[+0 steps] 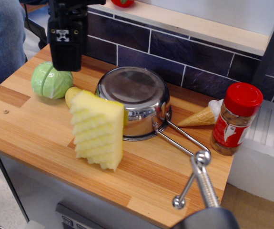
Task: Wipe pot with sponge
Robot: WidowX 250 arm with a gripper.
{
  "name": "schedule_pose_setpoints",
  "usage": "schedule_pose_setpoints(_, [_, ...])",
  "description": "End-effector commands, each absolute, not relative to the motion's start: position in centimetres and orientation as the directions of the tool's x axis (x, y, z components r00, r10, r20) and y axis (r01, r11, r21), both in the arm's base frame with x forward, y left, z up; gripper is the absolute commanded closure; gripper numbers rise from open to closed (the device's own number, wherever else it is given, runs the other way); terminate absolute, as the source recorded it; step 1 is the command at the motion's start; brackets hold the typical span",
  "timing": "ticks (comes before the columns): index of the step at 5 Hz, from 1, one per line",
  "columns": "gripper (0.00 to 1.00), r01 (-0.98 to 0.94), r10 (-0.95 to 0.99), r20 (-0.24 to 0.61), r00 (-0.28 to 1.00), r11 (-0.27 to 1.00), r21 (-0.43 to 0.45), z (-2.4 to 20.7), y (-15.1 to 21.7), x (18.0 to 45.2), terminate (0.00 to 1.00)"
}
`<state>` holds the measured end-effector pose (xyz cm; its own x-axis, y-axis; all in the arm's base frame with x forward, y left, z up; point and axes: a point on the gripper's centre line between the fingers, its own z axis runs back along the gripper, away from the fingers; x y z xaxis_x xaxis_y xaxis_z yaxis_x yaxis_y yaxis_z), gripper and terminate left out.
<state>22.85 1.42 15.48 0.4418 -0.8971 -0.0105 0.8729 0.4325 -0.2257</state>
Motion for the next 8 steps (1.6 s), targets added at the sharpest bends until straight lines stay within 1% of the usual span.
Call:
schedule_pose_setpoints(1, [0.00, 0.996, -0.999, -0.049, 0.005, 0.009, -0.088, 14.4, -0.2, 22.4, 0.00])
schedule_pose_setpoints(2, [0.00, 0.979, -0.973, -0.104, -0.205, -0.203, -0.030, 12.8, -0.1, 22.8, 0.00])
schedule_pose_setpoints(3, [0.00, 0.975, -0.967, -0.128, -0.220, -0.219, -0.024, 11.3, -0.3, 22.1, 0.00])
schedule_pose_setpoints(4, [0.00, 0.972, -0.960, -0.151, -0.236, -0.234, -0.028, 10.0, -0.6, 22.0, 0.00])
schedule_pose_setpoints(6, [0.00, 0.989, -0.972, -0.183, -0.148, -0.151, 0.001, 8.8, -1.0, 23.2, 0.00])
schedule_pose_setpoints(7, [1.00, 0.995, -0.980, -0.175, -0.094, -0.098, 0.013, 9.4, -0.6, 23.8, 0.00])
schedule_pose_setpoints(8, [1.00, 0.994, -0.988, -0.152, 0.013, -0.003, 0.107, 12.8, 0.6, 25.1, 0.00])
